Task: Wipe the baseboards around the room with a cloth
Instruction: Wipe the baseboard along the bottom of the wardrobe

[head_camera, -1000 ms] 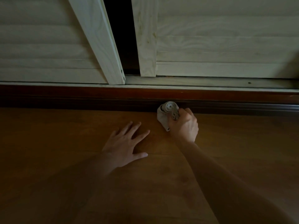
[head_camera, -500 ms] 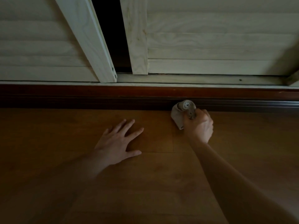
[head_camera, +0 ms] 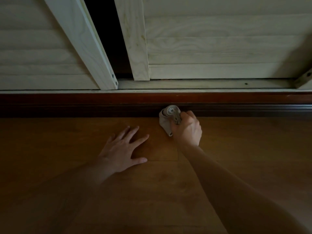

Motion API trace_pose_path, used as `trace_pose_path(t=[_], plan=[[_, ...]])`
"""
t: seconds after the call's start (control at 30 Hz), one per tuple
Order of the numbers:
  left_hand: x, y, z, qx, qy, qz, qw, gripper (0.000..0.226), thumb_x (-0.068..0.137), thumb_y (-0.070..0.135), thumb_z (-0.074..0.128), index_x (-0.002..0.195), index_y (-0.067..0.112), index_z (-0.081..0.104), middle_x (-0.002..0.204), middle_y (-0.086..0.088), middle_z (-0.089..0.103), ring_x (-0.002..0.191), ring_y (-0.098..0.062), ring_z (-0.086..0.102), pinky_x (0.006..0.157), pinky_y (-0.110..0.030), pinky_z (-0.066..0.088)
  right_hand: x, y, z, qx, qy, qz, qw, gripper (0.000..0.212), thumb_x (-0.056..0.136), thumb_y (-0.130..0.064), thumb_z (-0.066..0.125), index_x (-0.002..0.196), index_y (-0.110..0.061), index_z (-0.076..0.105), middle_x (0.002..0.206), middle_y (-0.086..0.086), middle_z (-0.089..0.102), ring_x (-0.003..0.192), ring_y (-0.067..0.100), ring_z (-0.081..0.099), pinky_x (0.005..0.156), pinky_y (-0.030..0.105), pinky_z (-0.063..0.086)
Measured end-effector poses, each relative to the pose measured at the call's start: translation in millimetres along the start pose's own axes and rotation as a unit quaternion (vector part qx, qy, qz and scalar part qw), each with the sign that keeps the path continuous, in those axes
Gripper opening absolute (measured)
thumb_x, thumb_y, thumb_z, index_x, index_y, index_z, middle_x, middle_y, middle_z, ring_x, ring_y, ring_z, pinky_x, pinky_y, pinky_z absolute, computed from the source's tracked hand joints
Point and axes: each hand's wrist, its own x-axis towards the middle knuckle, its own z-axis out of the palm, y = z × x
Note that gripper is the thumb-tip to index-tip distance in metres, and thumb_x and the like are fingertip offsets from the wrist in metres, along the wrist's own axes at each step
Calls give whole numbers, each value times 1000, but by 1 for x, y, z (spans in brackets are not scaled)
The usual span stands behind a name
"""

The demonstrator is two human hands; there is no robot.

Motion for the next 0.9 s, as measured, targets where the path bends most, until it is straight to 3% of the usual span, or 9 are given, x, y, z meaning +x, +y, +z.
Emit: trace_pose_path(t=[0.2, 0.3, 0.47, 0.63, 0.77, 0.9], plan=[[0, -1, 0, -1, -4, -2, 1000, 86, 83, 87, 30, 148, 58, -18, 162, 11, -31, 152, -23, -21, 122, -60, 10, 8, 35, -24, -3, 40, 51, 998, 21, 86, -30, 67, 88, -9, 67, 91, 6, 60, 78, 32, 60, 63, 41, 51], [-1, 0, -1, -2, -3, -2, 1000, 86, 83, 87, 31, 149, 58, -16, 162, 11, -31, 152, -23, -21, 122, -60, 10, 9, 50, -34, -10, 74, 82, 994, 20, 85, -27, 69, 86, -7, 67, 88, 5, 58, 79, 32, 60, 61, 37, 45], [0, 1, -1, 9, -2, -2, 1000, 86, 84, 87, 29, 149, 58, -18, 163, 9, -31, 152, -24, -21, 122, -59, 10, 13, 46, -33, -6, 25, 32, 999, 25, 85, -32, 72, 86, -8, 66, 89, 4, 57, 75, 29, 57, 60, 36, 45], [0, 0, 0, -5, -3, -1, 1000, 86, 84, 87, 32, 148, 59, -17, 162, 11, -31, 152, -23, -21, 122, -58, 9, 9, 46, -32, -4, 63, 79, 995, 23, 85, -28, 70, 86, -6, 66, 89, 6, 57, 78, 30, 58, 62, 34, 41], [1, 0, 2, -10, 4, -2, 1000, 86, 83, 87, 32, 148, 60, -17, 163, 11, -30, 152, -23, -20, 122, -58, 9, 10, 41, -32, 1, 23, 52, 998, 25, 86, -30, 70, 86, -6, 66, 88, 3, 55, 77, 28, 57, 62, 39, 48], [3, -1, 3, -19, -3, -4, 1000, 87, 83, 86, 35, 147, 61, -18, 161, 13, -32, 151, -22, -22, 120, -59, 6, 8, 51, -36, -2, 71, 98, 993, 26, 87, -30, 68, 88, -4, 67, 92, 8, 59, 84, 32, 59, 66, 37, 46]])
